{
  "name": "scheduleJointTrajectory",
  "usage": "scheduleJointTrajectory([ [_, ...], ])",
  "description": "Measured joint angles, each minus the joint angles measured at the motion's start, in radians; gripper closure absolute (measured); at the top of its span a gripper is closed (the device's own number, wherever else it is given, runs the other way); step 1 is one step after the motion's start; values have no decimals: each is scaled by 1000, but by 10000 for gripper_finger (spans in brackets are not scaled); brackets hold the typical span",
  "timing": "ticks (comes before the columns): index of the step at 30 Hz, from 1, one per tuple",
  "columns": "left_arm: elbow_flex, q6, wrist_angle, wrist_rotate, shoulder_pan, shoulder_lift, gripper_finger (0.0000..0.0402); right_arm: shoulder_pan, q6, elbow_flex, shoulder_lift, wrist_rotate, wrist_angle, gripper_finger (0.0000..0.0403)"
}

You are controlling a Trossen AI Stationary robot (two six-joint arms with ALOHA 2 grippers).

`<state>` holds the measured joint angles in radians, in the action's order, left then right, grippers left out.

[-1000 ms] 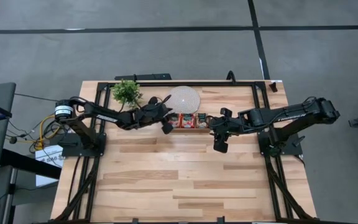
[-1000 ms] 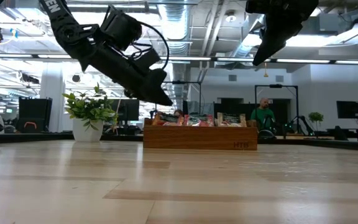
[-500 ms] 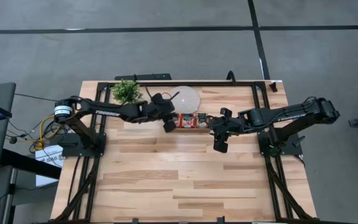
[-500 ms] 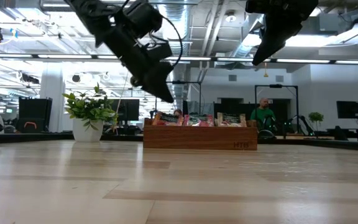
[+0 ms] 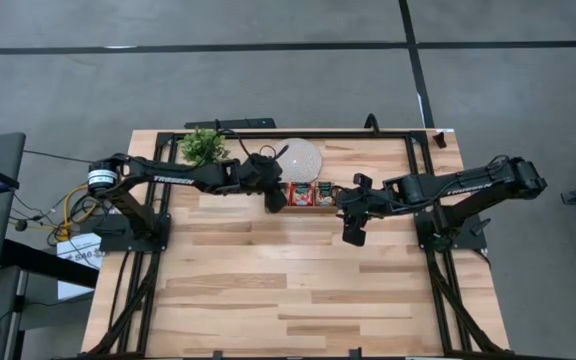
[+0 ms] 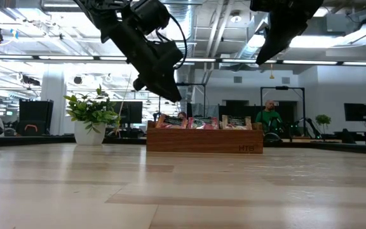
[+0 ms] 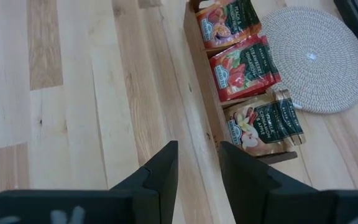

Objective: Pick & Place Tea
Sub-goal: Return to Home Position

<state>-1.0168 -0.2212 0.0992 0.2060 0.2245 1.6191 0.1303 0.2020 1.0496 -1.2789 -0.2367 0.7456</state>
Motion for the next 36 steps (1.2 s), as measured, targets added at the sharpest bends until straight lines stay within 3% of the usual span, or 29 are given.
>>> scheduleJointTrajectory([
  [5, 0, -37, 2, 10, 0, 33, 305, 0, 8, 0, 0, 0, -2, 294],
  [11, 0, -79, -7, 105, 5, 42, 305, 0, 8, 0, 0, 3, -3, 294],
  [36, 1, -181, 40, 41, 5, 96, 305, 0, 1, 0, 0, 5, -6, 294],
])
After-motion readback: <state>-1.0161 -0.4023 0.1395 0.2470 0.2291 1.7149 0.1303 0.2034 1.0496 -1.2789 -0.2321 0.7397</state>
